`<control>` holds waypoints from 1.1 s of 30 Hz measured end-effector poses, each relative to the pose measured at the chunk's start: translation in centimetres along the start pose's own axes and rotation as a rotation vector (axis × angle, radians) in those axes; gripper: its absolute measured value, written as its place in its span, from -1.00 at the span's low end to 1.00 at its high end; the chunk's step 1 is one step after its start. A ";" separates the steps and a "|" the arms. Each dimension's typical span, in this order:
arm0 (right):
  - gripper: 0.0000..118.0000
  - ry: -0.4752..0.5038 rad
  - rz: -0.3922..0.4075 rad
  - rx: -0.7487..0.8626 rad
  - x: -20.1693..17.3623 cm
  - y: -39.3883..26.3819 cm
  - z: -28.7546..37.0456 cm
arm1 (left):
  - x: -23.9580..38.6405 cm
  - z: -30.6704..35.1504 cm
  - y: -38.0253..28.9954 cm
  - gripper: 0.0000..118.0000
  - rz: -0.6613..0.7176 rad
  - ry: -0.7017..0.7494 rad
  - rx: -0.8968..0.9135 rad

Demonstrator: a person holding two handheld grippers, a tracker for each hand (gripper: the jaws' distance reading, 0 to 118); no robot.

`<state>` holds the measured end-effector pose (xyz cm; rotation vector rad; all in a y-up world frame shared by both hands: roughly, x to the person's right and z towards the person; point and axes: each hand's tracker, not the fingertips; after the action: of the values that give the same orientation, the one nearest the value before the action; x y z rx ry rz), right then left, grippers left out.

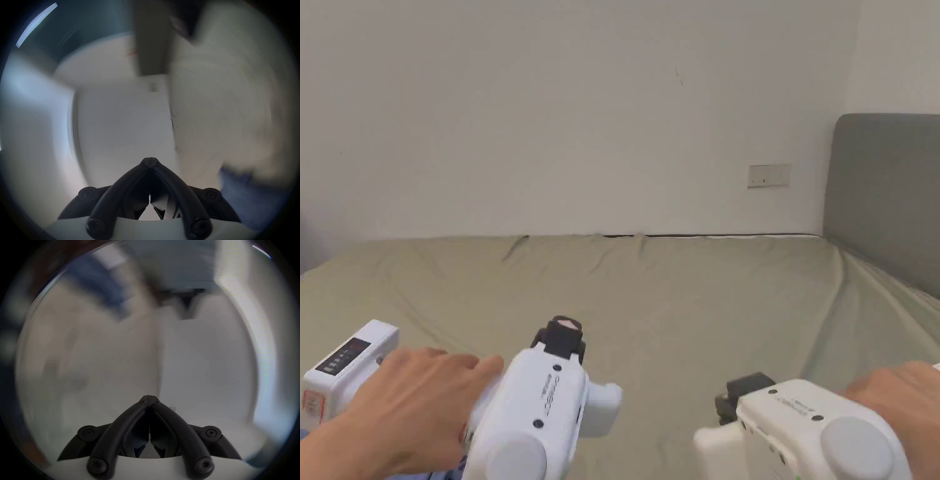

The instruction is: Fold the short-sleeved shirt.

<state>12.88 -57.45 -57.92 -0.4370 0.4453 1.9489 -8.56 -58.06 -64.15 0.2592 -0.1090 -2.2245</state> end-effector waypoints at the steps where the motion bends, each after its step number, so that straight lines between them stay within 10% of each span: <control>1: -0.96 0.038 0.036 -0.025 -1.0 -0.3 -0.3 | 1.8 0.2 0.2 -1.00 -0.144 0.014 0.006; 3: -0.95 0.046 -0.107 -0.022 -1.4 -0.9 -0.9 | 2.4 1.1 0.7 -1.00 0.036 -0.046 0.028; 10: -0.95 -0.301 -1.769 0.265 3.3 -7.9 0.8 | -3.7 -2.5 -8.0 -1.00 2.048 -0.267 -0.286; 12: -0.96 -0.380 -2.005 0.310 3.1 -8.9 1.7 | -3.5 -1.0 -9.8 -1.00 2.432 -0.246 -0.164; 15: -0.96 -0.467 -2.089 0.337 2.8 -8.7 2.7 | -4.8 0.8 -10.0 -1.00 2.498 -0.122 -0.081; 20: -0.96 -0.445 -2.042 0.311 3.0 -8.7 3.1 | -7.9 1.7 -8.9 -1.00 2.116 -0.066 -0.198; 26: -0.95 -0.266 -2.101 0.392 3.9 -9.3 2.8 | -7.9 1.8 -8.7 -1.00 2.237 -0.215 -0.083; 33: -0.95 -0.388 -1.985 0.357 5.2 -8.7 4.5 | -8.0 1.8 -8.4 -1.00 2.214 -0.168 -0.102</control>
<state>18.36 -47.82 -57.53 -0.0782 -0.0353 -0.0161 -10.56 -46.59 -62.63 -0.1435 -0.2107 -0.0340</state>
